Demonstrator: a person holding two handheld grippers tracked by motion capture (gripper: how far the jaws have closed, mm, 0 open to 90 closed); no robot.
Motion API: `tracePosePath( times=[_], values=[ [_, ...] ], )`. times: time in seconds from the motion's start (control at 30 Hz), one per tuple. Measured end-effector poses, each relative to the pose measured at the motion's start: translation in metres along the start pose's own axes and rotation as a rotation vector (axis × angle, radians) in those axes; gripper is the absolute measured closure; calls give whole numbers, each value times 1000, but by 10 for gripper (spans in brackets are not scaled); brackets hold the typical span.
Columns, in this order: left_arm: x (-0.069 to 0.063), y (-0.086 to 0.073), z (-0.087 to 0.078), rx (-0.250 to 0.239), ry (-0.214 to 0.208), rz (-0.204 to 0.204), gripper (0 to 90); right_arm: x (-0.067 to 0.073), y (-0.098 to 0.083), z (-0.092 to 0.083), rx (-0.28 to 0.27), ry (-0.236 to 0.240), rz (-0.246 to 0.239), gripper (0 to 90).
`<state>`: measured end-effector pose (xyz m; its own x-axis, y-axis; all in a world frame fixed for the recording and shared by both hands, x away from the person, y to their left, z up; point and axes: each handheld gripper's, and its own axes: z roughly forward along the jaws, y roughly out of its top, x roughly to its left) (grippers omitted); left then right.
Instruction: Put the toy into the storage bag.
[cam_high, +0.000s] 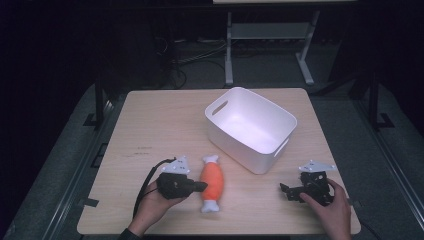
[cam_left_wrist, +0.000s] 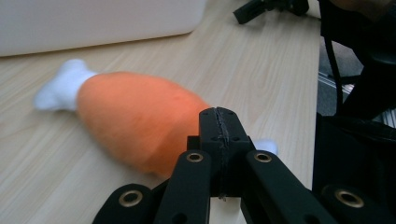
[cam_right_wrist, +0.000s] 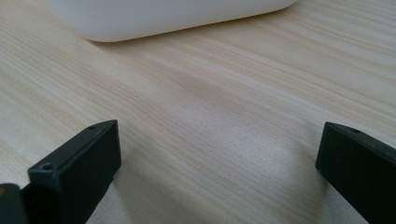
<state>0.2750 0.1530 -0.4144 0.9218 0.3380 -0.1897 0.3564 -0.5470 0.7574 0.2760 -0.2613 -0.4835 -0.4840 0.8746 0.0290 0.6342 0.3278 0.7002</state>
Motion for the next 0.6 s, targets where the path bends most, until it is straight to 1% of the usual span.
tracePosePath(
  times=[0.07,0.1,0.13,0.17,0.2,0.3,0.43,0.5,0.6],
  values=[
    [-3,3,5,9,-16,15,898,0,0,0,1,0,0,0],
    [-6,6,11,12,-26,19,898,0,0,0,0,0,0,0],
    [-6,6,11,12,-26,19,898,0,0,0,0,0,0,0],
    [-8,8,16,16,-39,23,897,0,0,0,0,0,0,0],
    [-8,8,16,16,-39,23,897,0,0,0,0,0,0,0],
    [-13,9,26,32,-55,31,898,0,0,0,1,0,0,0],
    [-15,9,31,48,-63,42,898,0,0,0,2,0,-2,0],
    [-17,8,36,61,-67,43,897,0,0,0,2,-2,1,0],
    [-18,7,38,65,-69,43,897,0,0,0,2,-2,2,0]
  ],
)
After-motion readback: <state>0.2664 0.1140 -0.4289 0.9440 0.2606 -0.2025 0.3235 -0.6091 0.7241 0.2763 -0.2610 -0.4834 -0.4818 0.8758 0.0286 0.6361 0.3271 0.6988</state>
